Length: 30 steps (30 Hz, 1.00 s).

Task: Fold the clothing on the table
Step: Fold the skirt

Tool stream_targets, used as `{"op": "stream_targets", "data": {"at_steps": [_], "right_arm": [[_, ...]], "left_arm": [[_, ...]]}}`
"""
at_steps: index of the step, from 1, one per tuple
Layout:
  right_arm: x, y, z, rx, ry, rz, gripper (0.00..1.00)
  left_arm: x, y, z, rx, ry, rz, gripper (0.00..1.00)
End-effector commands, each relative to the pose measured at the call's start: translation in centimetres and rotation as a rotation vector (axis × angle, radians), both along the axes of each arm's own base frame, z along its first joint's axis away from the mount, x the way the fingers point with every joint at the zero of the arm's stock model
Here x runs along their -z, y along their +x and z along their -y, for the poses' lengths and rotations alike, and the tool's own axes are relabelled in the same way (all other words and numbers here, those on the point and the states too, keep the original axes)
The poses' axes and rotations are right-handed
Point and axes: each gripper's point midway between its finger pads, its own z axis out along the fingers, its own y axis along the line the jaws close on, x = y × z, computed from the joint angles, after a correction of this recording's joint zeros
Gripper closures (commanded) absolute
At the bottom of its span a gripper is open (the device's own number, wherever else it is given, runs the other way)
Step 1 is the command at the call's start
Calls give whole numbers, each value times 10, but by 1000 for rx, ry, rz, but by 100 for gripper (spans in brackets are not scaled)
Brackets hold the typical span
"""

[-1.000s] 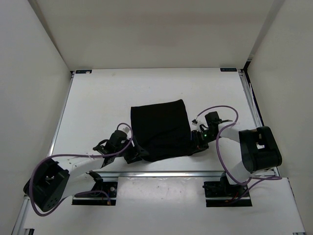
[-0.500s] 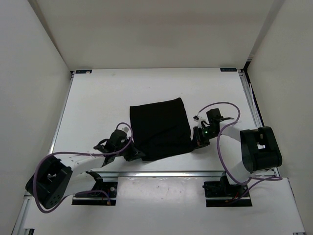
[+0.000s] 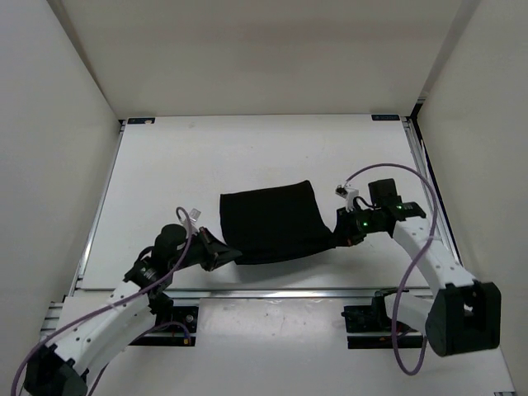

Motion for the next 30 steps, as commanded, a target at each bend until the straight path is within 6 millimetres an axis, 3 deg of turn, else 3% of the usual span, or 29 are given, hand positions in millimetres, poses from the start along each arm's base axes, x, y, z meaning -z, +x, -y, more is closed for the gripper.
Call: {"op": "stream_targets", "data": {"at_steps": [1, 3, 6, 13, 17, 21, 30], "right_arm": [[-38, 2, 7, -65, 23, 171, 100], [-59, 1, 6, -94, 33, 244, 100], [-74, -2, -2, -129, 43, 266, 100], [-82, 21, -12, -92, 108, 236, 100], [-80, 32, -19, -86, 152, 160, 100], [-60, 41, -21, -67, 148, 74, 100], [-27, 46, -9, -8, 62, 12, 100]], "left_arm": [[-12, -20, -5, -5, -94, -87, 100], [-22, -19, -9, -35, -135, -85, 100], [-32, -15, -15, -52, -163, -62, 100], [-35, 13, -26, -117, -232, -19, 100], [-42, 30, -27, -157, -255, 10, 100], [-57, 50, -23, -168, -235, 44, 100], [-46, 83, -28, -219, -145, 22, 100]]}}
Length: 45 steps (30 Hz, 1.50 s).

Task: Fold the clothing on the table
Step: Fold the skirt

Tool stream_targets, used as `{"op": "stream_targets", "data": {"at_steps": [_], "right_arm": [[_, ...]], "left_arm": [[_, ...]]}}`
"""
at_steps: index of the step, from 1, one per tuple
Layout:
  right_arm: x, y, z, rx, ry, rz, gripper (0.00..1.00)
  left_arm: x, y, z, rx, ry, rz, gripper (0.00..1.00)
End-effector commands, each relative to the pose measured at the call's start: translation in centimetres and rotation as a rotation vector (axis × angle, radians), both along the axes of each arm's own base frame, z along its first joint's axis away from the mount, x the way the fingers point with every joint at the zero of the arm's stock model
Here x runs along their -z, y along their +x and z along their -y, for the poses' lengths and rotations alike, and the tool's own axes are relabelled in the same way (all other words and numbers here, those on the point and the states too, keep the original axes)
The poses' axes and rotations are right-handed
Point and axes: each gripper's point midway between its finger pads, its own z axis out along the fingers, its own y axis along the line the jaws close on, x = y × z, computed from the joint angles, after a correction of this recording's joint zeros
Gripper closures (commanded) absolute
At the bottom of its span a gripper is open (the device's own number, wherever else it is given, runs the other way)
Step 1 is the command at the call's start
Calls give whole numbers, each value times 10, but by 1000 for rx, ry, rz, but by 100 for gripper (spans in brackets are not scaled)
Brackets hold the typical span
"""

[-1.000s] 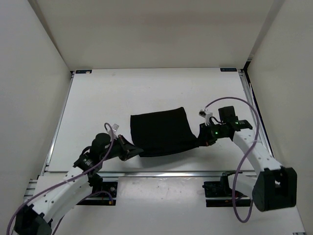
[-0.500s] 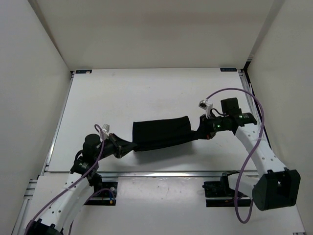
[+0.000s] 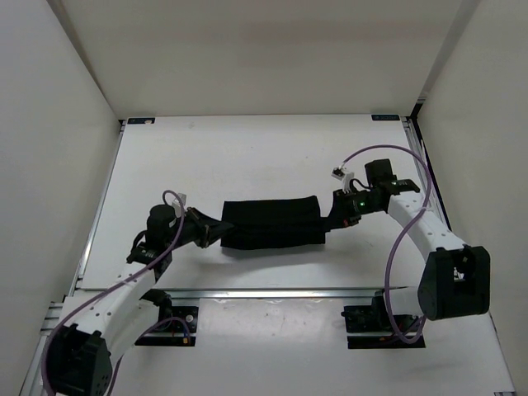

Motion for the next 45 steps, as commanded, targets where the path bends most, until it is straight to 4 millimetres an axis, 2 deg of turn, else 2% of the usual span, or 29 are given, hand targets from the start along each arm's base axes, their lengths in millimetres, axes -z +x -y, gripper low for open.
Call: {"op": "stream_targets", "data": {"at_steps": [1, 2, 6, 11, 14, 17, 21, 24, 26, 27, 28, 29, 30, 32, 33, 34, 35, 37, 38, 39, 40, 42, 43, 45], "right_arm": [[14, 8, 8, 39, -50, -5, 100], [12, 10, 7, 37, -47, 16, 100], [20, 19, 4, 48, -60, 4, 100], [18, 42, 4, 70, -51, -3, 100], [16, 58, 7, 93, -39, -17, 100], [16, 73, 4, 91, -29, -29, 99], [11, 89, -3, 81, -20, -20, 100], [12, 100, -8, 77, -13, -24, 100], [16, 112, -10, 85, -8, -25, 90], [18, 114, -8, 95, -7, -30, 69], [16, 124, -9, 98, -5, -9, 44], [13, 134, -8, 113, -4, 4, 34], [14, 136, -7, 116, 2, -6, 32], [-1, 159, -3, 134, 25, 37, 25], [-11, 165, -1, 137, 41, 62, 24], [-10, 172, 8, 162, 38, 62, 24], [-18, 175, 11, 156, 51, 81, 24], [-15, 177, 16, 151, 48, 81, 26], [-16, 173, 16, 137, 38, 90, 30], [-12, 170, 18, 127, 24, 93, 40], [-7, 165, 17, 122, 12, 78, 47], [3, 154, 14, 96, -26, 75, 78], [10, 146, 9, 73, -30, 60, 83], [12, 135, -2, 31, -28, 60, 96]], "left_arm": [[-17, 27, -2, -34, 42, 85, 100], [-18, 28, 2, -19, 45, 80, 100], [1, 33, 11, 30, 92, 24, 100], [15, 43, 5, 23, 119, -6, 100], [20, 50, 2, 19, 137, -19, 100], [16, 63, 2, 11, 132, -5, 100], [17, 78, 8, 25, 127, 0, 100], [27, 89, 10, 29, 130, -24, 93], [34, 94, 11, 30, 133, -29, 84], [35, 101, 12, 20, 127, -15, 71], [35, 105, 10, 7, 123, -13, 41], [38, 113, 8, -16, 122, -7, 1], [37, 121, 5, -35, 127, 14, 2], [34, 137, -1, -68, 164, 43, 2], [28, 146, -2, -85, 178, 67, 2], [23, 152, -4, -89, 187, 85, 1], [15, 159, -7, -111, 194, 112, 1], [12, 159, 0, -79, 198, 116, 2], [6, 160, 5, -55, 202, 135, 1], [9, 158, 6, -26, 230, 131, 1], [14, 153, 14, 10, 254, 110, 1], [18, 142, 27, 103, 321, 143, 1], [21, 137, 33, 145, 341, 147, 2], [37, 119, 48, 233, 369, 122, 1]]}}
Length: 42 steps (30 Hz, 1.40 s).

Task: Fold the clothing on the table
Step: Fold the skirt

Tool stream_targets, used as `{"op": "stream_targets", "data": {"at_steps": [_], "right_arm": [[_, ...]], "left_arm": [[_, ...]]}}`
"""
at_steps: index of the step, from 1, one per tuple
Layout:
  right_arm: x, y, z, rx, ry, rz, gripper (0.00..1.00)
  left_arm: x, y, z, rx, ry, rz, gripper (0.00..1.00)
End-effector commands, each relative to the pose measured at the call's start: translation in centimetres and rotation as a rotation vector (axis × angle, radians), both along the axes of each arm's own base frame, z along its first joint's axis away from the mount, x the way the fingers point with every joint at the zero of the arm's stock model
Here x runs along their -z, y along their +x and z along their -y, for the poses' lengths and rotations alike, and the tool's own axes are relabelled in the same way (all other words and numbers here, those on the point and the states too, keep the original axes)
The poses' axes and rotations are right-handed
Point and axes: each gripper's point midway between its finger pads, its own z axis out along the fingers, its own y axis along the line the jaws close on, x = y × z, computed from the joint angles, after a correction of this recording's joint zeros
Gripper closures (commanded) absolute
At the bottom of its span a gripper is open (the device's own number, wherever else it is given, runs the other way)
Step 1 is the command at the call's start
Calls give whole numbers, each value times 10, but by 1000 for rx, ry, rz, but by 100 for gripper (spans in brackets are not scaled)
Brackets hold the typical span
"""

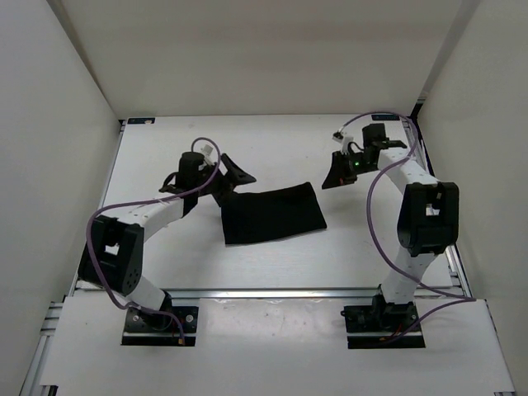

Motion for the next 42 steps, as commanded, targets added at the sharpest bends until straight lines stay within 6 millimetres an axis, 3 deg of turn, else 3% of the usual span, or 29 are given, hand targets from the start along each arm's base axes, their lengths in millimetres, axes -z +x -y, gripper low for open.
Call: {"op": "stream_targets", "data": {"at_steps": [1, 6, 9, 12, 19, 23, 26, 28, 31, 33, 37, 39, 42], "right_arm": [[-1, -26, -18, -97, -5, 6, 99], [1, -30, -45, -145, 74, 1, 100], [8, -24, -57, -142, 164, -82, 100], [16, -18, -67, -155, 263, -164, 100], [66, 32, -66, -89, 308, -294, 100], [83, 61, -61, -43, 260, -271, 100], [92, 69, -58, -21, 264, -280, 100], [97, 67, -57, -23, 264, -293, 100], [80, 56, -57, -34, 330, -317, 100], [41, 48, -51, -50, 397, -276, 99], [1, 12, -41, -64, 389, -227, 87], [2, -7, -45, -96, 322, -201, 91], [20, -32, -57, -146, 220, -243, 100]], "left_arm": [[29, -31, 15, 158, 116, -41, 1], [54, -49, 10, 202, 222, -81, 2], [65, -53, 6, 196, 198, -98, 1], [63, -49, 15, 200, 121, -61, 1], [79, -36, 23, 194, 127, -71, 1], [93, -45, 23, 211, 166, -99, 2], [105, -56, 17, 215, 185, -132, 1], [107, -67, 14, 226, 196, -148, 1], [98, -66, 9, 219, 223, -106, 2], [84, -59, 7, 200, 236, -53, 2], [43, -43, 3, 136, 198, 51, 1], [28, -36, -1, 93, 165, 77, 1], [18, -29, 5, 72, 139, 93, 1]]}}
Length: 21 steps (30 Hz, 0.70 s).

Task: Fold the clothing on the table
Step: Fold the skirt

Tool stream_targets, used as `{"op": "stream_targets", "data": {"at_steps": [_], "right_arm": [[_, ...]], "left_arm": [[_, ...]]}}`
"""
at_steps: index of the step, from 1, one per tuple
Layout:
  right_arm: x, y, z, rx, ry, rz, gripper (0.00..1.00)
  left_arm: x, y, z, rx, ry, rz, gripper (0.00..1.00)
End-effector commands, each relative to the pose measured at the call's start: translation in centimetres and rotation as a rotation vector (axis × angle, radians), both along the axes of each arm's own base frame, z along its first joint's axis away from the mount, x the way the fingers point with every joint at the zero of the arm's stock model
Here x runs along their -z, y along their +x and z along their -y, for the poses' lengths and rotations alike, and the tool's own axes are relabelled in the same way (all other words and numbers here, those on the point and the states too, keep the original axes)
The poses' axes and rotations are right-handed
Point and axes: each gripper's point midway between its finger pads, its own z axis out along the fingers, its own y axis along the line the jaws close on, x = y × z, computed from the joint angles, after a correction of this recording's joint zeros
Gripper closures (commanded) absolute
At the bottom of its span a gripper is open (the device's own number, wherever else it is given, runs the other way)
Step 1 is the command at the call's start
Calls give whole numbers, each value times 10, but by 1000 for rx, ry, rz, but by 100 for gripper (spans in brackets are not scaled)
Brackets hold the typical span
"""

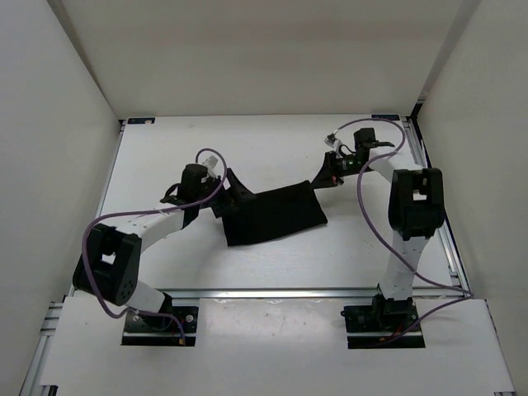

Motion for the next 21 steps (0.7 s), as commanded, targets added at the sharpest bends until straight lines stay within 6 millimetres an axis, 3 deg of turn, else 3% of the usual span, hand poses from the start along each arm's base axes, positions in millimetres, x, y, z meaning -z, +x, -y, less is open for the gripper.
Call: {"op": "stream_targets", "data": {"at_steps": [1, 3, 6, 14, 15, 18, 21], "right_arm": [[6, -42, -26, -138, -66, -10, 100], [18, -64, -44, -212, -57, -72, 100], [38, -74, -50, -237, -78, -177, 100], [99, -77, -27, -151, -165, -373, 100], [99, -73, -26, -148, -151, -376, 100], [71, -63, -31, -158, -15, -331, 100], [26, -54, -36, -173, 23, -164, 100]], "left_arm": [[-20, 13, 5, -43, -38, 46, 1], [-14, 14, 14, -35, -36, 22, 2], [-8, 14, 24, -61, -65, -2, 1], [-21, 25, 27, -118, -139, 8, 1], [-20, 26, 25, -126, -134, 9, 1], [-27, 24, 22, -127, -143, 26, 1], [-26, 23, 16, -135, -135, 32, 1]]}}
